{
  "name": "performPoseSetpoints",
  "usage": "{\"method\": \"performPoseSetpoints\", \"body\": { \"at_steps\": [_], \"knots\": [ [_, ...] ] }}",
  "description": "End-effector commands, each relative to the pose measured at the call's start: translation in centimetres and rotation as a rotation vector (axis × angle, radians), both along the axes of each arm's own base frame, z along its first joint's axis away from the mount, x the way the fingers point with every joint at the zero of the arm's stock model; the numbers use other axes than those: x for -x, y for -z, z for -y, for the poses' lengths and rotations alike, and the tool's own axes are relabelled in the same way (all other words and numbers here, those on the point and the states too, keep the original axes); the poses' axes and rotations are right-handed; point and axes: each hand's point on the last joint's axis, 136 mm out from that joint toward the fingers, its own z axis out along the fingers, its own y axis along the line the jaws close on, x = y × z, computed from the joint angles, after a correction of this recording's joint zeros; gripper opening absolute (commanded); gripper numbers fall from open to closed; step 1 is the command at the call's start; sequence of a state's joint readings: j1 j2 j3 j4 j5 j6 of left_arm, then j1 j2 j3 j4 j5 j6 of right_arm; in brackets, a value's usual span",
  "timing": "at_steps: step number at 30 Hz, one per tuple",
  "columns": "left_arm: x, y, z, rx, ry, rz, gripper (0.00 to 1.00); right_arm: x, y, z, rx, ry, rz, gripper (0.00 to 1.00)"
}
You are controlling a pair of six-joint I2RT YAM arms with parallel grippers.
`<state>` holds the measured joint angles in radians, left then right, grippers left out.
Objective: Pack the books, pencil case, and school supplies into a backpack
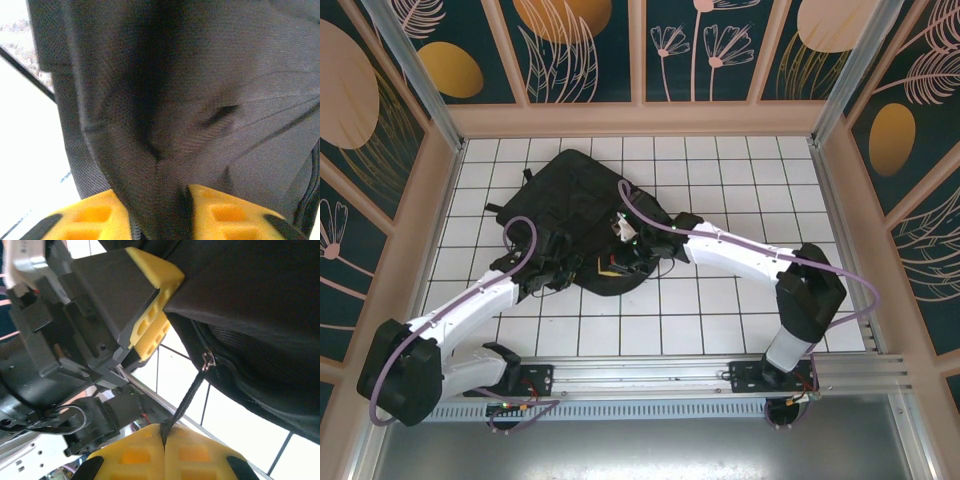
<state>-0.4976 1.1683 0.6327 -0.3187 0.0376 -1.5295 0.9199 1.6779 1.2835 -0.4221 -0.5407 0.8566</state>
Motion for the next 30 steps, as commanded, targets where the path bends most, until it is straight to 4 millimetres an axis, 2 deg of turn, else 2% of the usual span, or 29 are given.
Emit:
{"method": "performPoseSetpoints", "body": {
  "at_steps": [1,4,11,23,30],
  "knots": [
    [-0.5,-0.4,-1.4,-0.065,-0.037,0.032,0.15,0.6,-0.8,0.7,0.032,-0.067,0.040,0.00],
    [-0.5,-0.4,-1.5,-0.069,-0.034,0.041,0.00,0.4,-0.3,1.7,0.063,-0.070,0.043,0.00],
    [-0.4,-0.2,-2.4,-0.128,-0.025,0.048,0.00,-0.6,-0.6,3.7,0.087,-0.058,0.058,0.00],
    [-0.1,-0.2,-3.2,-0.169,-0.024,0.059,0.00,-1.0,-2.0,5.6,0.079,-0.041,0.082,0.00],
    [0.1,-0.5,-3.7,-0.193,-0.019,0.071,0.00,-1.7,-2.0,7.5,0.099,-0.023,0.098,0.00]
  ]
}}
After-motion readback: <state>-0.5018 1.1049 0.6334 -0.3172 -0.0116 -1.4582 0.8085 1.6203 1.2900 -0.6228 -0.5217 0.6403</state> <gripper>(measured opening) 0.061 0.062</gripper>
